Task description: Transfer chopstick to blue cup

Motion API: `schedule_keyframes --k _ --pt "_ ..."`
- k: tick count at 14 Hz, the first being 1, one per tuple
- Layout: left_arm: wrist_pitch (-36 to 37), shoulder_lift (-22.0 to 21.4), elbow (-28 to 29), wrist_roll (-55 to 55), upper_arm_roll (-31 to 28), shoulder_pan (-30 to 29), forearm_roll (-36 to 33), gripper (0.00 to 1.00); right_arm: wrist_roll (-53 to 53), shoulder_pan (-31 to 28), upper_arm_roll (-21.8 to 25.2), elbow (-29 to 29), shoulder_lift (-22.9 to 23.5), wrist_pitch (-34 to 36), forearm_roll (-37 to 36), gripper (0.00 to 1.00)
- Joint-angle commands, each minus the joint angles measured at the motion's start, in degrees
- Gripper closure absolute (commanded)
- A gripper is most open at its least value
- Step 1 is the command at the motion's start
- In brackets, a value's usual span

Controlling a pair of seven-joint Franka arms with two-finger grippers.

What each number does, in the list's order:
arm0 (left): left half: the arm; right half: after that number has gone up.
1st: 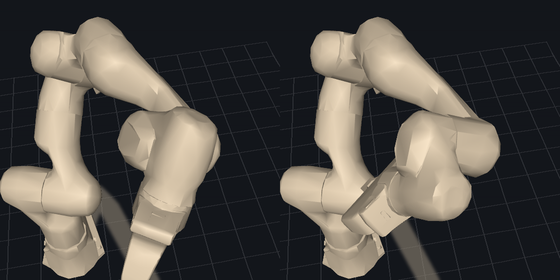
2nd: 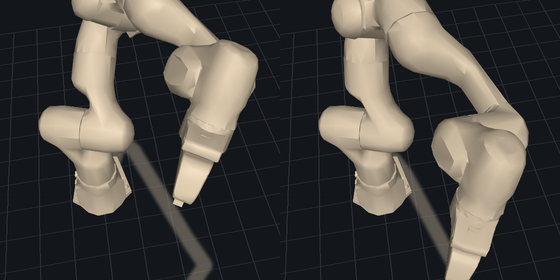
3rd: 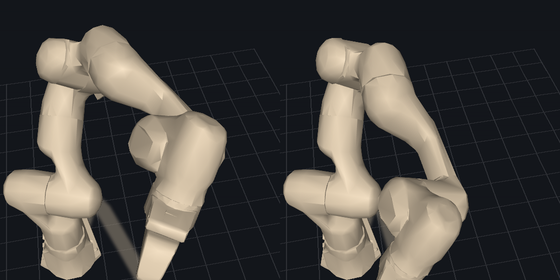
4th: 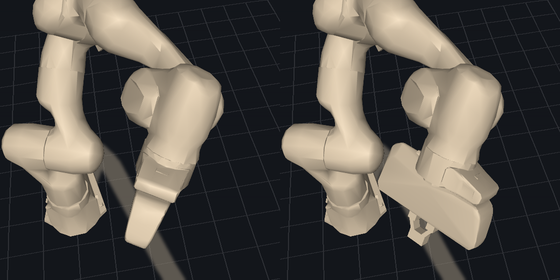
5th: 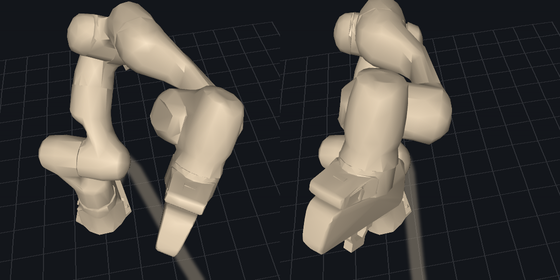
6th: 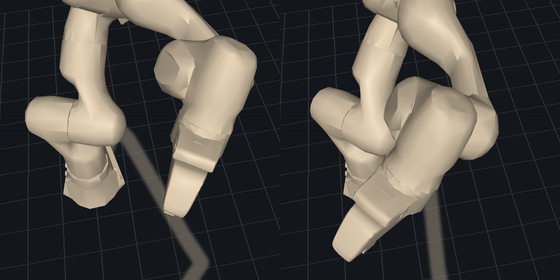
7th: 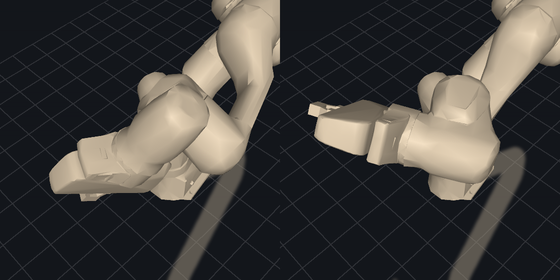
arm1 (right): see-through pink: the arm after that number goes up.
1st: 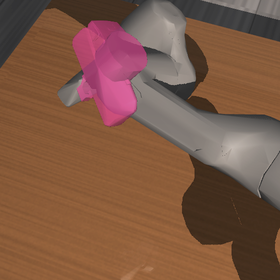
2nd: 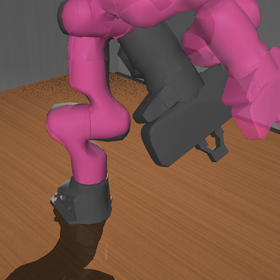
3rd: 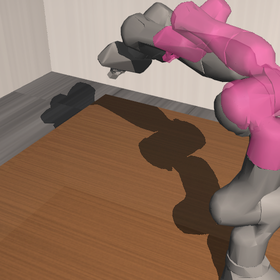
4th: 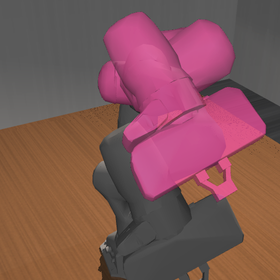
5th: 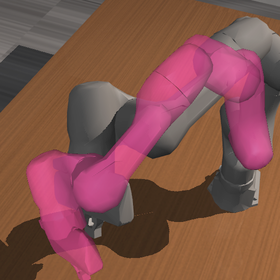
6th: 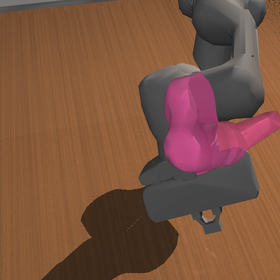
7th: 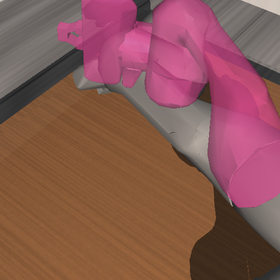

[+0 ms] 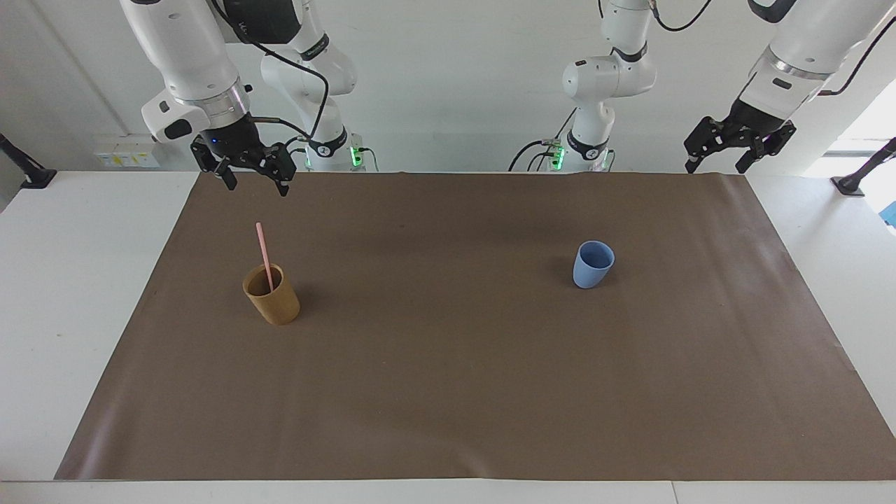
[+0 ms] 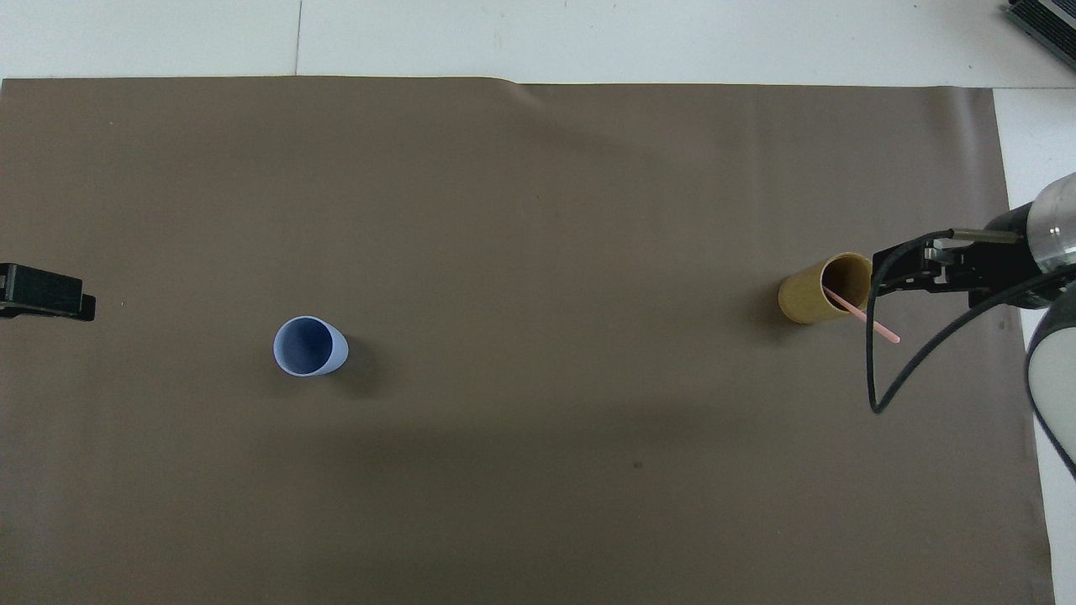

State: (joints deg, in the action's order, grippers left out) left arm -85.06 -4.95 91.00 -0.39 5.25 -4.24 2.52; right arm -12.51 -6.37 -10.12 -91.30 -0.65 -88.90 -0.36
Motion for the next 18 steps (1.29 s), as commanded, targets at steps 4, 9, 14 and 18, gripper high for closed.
schedule_keyframes --k 4,9,14,18 --pt "0.0 -1.2 0.9 -0.1 0.3 -0.9 -0.6 0.0 1.9 -0.8 0.1 -1.7 -1.4 -0.9 1.2 0.0" --pt "-0.2 -2.2 2.8 -0.5 0.2 -1.1 -0.6 0.0 2.0 -0.8 0.1 -1.7 -1.4 -0.9 1.0 0.0" --pt "-7.5 -1.7 11.0 0.3 0.3 0.0 -0.5 0.0 2.1 -0.8 0.1 -1.8 -1.4 -0.9 1.0 0.0" --pt "-18.6 -1.6 21.9 9.2 0.4 2.7 -0.5 0.0 2.1 -0.8 0.1 -1.8 -1.4 -0.9 1.0 0.0"
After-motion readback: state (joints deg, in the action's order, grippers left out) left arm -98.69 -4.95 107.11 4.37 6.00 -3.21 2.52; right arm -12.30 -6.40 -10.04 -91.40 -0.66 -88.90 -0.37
